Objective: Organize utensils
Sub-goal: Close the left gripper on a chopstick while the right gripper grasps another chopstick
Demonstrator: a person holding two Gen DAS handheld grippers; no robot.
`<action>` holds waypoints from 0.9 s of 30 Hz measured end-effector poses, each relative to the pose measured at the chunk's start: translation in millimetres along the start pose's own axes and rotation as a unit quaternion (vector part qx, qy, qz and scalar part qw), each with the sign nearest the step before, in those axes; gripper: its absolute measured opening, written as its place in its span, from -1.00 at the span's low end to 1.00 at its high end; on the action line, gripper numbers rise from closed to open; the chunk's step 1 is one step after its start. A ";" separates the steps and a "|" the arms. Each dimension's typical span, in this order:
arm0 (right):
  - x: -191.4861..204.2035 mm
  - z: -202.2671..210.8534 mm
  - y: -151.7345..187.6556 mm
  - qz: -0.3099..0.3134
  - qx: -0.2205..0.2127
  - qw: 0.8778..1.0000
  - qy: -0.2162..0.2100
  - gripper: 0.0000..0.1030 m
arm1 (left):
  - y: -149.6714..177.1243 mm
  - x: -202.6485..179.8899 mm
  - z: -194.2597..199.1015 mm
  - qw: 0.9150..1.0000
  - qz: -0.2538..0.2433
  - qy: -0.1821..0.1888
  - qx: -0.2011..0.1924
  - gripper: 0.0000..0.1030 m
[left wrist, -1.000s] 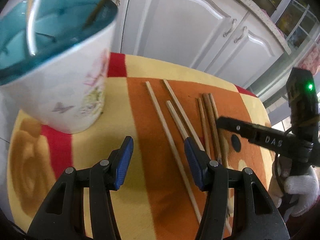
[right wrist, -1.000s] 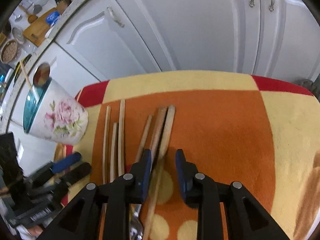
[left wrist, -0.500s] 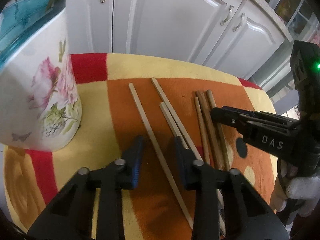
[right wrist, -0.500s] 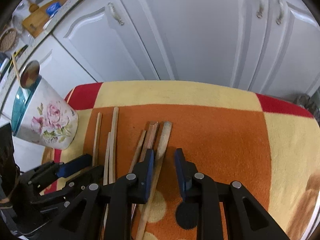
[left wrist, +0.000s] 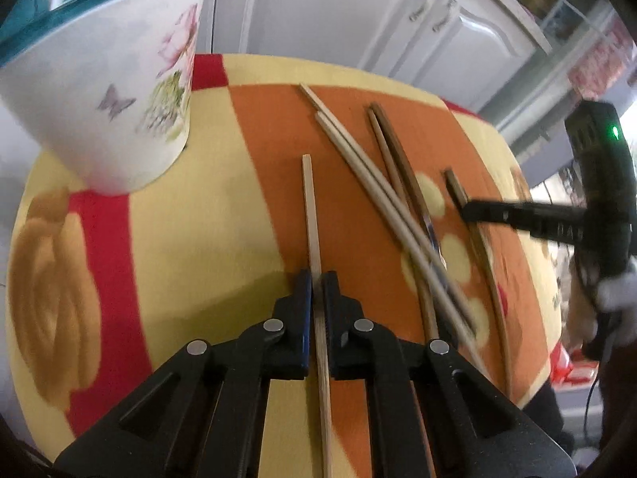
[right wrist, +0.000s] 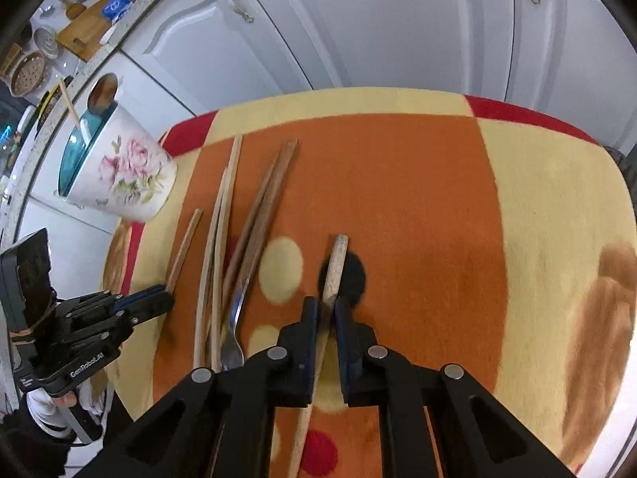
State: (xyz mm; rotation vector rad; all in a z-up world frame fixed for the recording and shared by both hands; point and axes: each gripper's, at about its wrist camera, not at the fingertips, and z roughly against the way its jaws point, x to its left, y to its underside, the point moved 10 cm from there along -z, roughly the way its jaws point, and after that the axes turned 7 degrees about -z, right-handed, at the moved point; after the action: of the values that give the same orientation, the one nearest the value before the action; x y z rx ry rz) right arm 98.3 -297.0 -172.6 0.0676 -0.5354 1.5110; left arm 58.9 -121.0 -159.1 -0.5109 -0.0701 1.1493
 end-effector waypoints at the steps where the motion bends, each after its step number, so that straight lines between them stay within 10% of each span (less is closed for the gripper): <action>1: -0.6 1.0 -1.1 0.002 -0.004 1.000 0.007 -0.81 | -1.8 0.2 0.3 1.000 0.002 -0.004 0.000 -0.91; 8: 9.8 -8.3 -15.5 0.016 -0.029 0.999 0.032 -0.71 | -37.9 2.2 -17.7 0.998 -0.016 -0.055 -0.009 -0.43; 10: 11.0 -9.8 -16.7 0.023 -0.032 0.999 0.037 -0.82 | -44.7 0.3 -22.9 0.997 -0.037 -0.070 -0.011 -0.44; 12: 12.3 -8.0 -18.0 0.018 -0.032 0.999 0.028 -0.83 | -49.2 -2.0 -26.4 0.995 -0.057 -0.081 -0.012 -0.90; 27: 74.2 120.7 -35.4 0.056 -0.166 0.984 -0.037 -0.87 | -55.6 3.6 119.8 0.989 -0.010 0.026 -0.145 -0.92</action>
State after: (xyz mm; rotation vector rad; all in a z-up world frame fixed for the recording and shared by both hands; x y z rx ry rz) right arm 94.4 -275.4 -28.2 -0.1689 -0.8568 1.5142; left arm 70.7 -92.9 -30.6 -0.7946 -0.1993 1.1113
